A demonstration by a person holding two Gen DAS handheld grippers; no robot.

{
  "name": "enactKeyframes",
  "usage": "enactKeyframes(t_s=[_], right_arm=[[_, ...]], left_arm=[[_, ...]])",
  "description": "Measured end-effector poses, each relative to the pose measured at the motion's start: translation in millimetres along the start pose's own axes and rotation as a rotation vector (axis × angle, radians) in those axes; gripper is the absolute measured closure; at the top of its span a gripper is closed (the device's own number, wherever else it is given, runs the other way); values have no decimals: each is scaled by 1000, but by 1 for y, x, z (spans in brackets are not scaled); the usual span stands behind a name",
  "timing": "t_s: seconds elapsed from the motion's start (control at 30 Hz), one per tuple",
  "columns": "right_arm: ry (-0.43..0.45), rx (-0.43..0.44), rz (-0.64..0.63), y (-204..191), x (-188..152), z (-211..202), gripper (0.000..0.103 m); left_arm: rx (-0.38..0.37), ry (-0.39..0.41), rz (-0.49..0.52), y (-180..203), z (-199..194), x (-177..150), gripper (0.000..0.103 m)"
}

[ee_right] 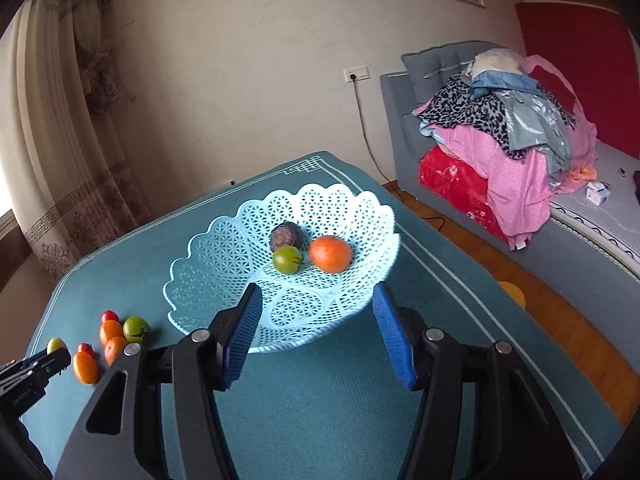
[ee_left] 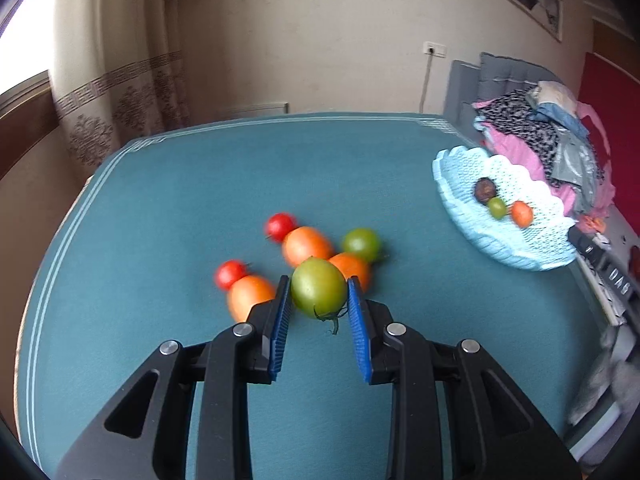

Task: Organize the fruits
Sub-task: 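Release the small green tomato into the basket with the right gripper while the left drops its green tomato there, then grasp the oval orange tomato with the left gripper while the right grasps a mandarin orange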

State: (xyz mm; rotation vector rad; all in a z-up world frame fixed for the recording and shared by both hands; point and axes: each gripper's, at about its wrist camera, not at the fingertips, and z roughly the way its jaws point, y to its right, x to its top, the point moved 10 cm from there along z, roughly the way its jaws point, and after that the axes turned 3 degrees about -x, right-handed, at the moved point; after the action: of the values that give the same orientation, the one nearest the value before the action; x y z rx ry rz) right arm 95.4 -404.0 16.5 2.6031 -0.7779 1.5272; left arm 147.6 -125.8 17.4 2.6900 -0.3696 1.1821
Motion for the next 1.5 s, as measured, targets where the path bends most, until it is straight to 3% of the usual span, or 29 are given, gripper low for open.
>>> enactKeyframes(t_s=[0.07,0.3,0.63,0.67,0.73,0.77,0.8,0.83,1.03,1.5], right_arm=[[2,-2,20,7,-1,0,39],[-28,-9,64,25,-15,1,38],[-50,2,90,34,-23,2,36],[-51,3,89,34,-24,2,36],[-54,5,88,34,-25,2,36],[-55,5,86,34,-26,2,36],[-56,5,84,34,-26,2,36],[-59,5,81,34,-28,2,36],[-54,3,57,30,-30,0,36],[-102,63,-38,-8,-46,-6,36]], left_arm=[[-31,4,19,19,5,11,74],[-139,6,76,90,24,41,74],[-217,-39,91,139,60,50,74],[-223,-46,89,141,63,49,72],[-224,-37,91,143,64,51,52],[-217,-25,86,142,62,53,32],[-208,-4,76,139,60,56,19],[-200,8,72,137,58,57,17],[-119,26,54,107,56,60,8],[36,42,-26,13,40,50,4]])
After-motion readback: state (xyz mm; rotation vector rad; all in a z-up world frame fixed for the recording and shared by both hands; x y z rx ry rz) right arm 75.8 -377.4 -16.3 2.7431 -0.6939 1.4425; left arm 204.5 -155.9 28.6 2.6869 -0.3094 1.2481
